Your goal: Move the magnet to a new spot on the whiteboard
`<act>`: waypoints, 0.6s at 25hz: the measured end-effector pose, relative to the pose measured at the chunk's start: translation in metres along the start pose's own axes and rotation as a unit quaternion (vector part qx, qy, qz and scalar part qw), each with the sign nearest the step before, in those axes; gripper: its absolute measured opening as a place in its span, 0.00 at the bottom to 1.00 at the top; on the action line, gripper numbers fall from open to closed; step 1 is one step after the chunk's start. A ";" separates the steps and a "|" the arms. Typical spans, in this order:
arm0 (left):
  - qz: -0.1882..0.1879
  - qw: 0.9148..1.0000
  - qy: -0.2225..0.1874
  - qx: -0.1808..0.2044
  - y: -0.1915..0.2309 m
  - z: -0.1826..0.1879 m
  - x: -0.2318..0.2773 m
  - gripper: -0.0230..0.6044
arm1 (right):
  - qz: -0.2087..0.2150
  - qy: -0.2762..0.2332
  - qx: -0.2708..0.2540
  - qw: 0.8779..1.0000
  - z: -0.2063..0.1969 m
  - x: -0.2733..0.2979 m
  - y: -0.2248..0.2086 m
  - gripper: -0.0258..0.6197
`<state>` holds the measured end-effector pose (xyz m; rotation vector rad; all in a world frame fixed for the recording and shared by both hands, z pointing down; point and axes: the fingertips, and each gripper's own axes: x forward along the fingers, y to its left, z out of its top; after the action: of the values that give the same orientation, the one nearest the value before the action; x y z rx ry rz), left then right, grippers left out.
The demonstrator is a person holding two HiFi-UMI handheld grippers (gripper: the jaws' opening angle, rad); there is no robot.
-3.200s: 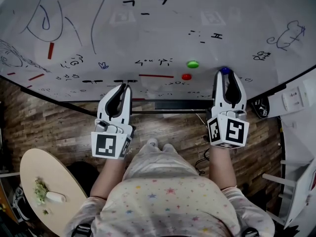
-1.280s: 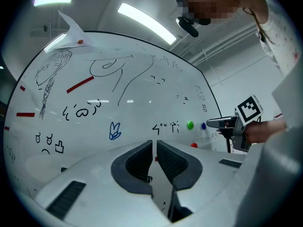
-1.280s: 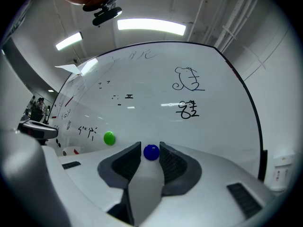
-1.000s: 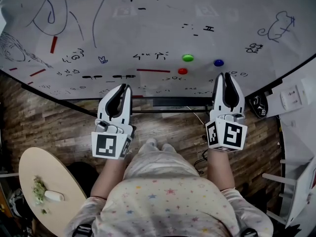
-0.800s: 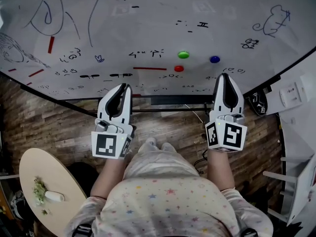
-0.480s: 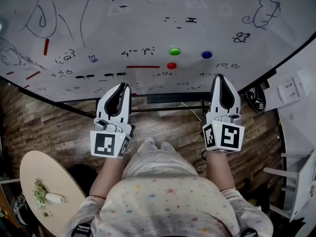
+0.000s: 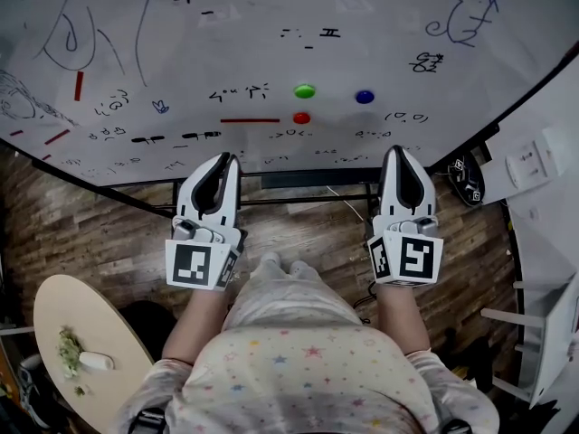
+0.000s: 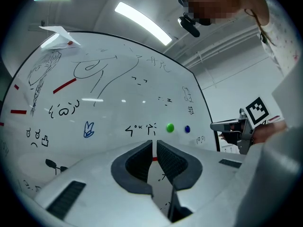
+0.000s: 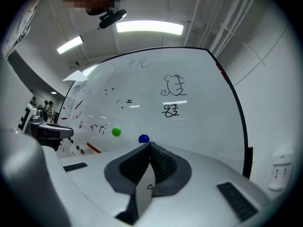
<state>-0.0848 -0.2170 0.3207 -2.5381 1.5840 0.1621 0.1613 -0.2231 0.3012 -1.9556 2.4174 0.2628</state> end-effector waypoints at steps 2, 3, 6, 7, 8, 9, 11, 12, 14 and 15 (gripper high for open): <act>0.005 1.000 0.000 0.003 -0.002 0.000 -0.001 0.09 | 0.007 -0.001 0.000 1.000 -0.003 -0.001 0.000 0.04; 0.007 1.000 0.000 0.004 -0.003 0.000 -0.002 0.09 | 0.010 -0.001 0.002 1.000 -0.004 -0.001 0.000 0.04; 0.010 1.000 -0.001 0.005 -0.008 0.000 -0.004 0.09 | 0.015 -0.002 0.006 1.000 -0.007 -0.002 -0.002 0.04; 0.011 1.000 -0.001 0.004 -0.010 0.000 -0.005 0.09 | 0.017 -0.003 0.007 1.000 -0.008 -0.002 -0.002 0.04; 0.011 1.000 -0.001 0.003 -0.011 0.000 -0.006 0.09 | 0.019 -0.003 0.008 1.000 -0.009 -0.003 -0.002 0.04; 0.012 1.000 -0.001 0.001 -0.013 -0.001 -0.007 0.09 | 0.022 -0.003 0.009 1.000 -0.011 -0.004 -0.002 0.04; 0.012 1.000 -0.001 -0.003 -0.016 -0.002 -0.009 0.09 | 0.026 -0.002 0.011 1.000 -0.014 -0.005 -0.001 0.04; 0.012 1.000 -0.001 -0.005 -0.017 -0.004 -0.009 0.09 | 0.027 -0.001 0.011 1.000 -0.016 -0.006 -0.001 0.04; 0.012 1.000 0.002 -0.007 -0.020 -0.006 -0.010 0.09 | 0.030 0.001 0.010 0.999 -0.020 -0.007 0.000 0.04; 0.012 1.000 0.004 -0.006 -0.021 -0.007 -0.011 0.09 | 0.031 0.002 0.011 0.999 -0.022 -0.008 0.000 0.04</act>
<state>-0.0708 -0.1991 0.3308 -2.5332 1.6222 0.1658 0.1647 -0.2188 0.3239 -1.8760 2.4754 0.2338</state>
